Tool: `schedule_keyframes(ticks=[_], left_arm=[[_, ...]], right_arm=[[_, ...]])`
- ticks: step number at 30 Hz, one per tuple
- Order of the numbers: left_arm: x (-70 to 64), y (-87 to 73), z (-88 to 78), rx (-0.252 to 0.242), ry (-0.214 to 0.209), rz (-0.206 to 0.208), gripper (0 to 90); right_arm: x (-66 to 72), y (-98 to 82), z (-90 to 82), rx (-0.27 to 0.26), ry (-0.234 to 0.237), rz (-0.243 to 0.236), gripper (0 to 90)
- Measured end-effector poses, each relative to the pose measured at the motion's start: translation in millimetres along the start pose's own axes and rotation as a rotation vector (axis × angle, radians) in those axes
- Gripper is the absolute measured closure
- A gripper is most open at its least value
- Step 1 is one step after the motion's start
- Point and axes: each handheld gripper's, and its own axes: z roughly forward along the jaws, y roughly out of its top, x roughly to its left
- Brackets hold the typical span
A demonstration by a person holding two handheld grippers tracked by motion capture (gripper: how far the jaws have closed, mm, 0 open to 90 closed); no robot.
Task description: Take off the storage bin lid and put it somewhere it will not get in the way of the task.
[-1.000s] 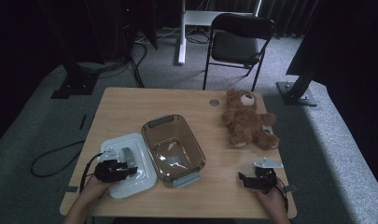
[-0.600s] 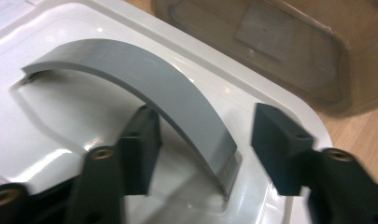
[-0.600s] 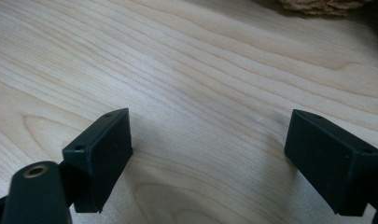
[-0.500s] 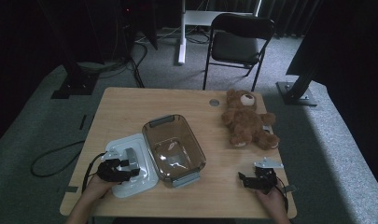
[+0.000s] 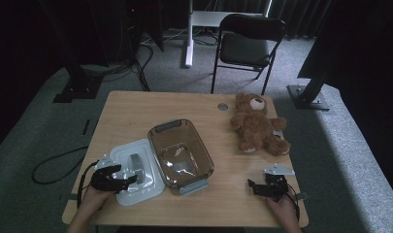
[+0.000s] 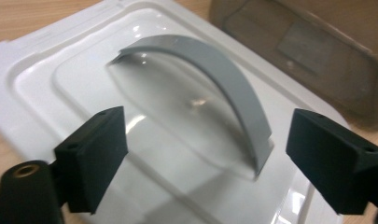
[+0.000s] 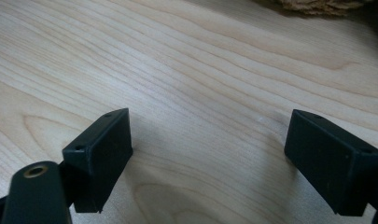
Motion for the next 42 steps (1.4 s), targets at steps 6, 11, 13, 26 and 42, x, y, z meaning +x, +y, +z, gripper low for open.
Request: schedule_keyframes(ticks=[6, 11, 13, 26, 42], left_arm=[[4.5, -8.4, -8.2, -0.003, 0.066, -0.031, 2.1], [12.5, -15.1, -17.0, -0.049, 0.184, -0.103, 0.5], [17.9, -18.1, -19.9, -0.054, 0.214, -0.118, 0.5], [43.5, -38.2, -26.4, -0.004, 0.284, -0.165, 0.5], [46.3, -45.0, -21.0, 0.040, 0.367, -0.154, 0.5]], right_arm=[[0.0, 0.0, 0.0, 0.000, 0.000, 0.000, 14.2], [0.0, 0.0, 0.0, 0.000, 0.000, 0.000, 14.2], [0.0, 0.0, 0.0, 0.000, 0.000, 0.000, 14.2], [-6.0, -1.8, -7.7, 0.043, -0.055, 0.040, 13.7], [-11.6, 33.5, -46.5, -0.145, -0.052, 0.076, 11.1]])
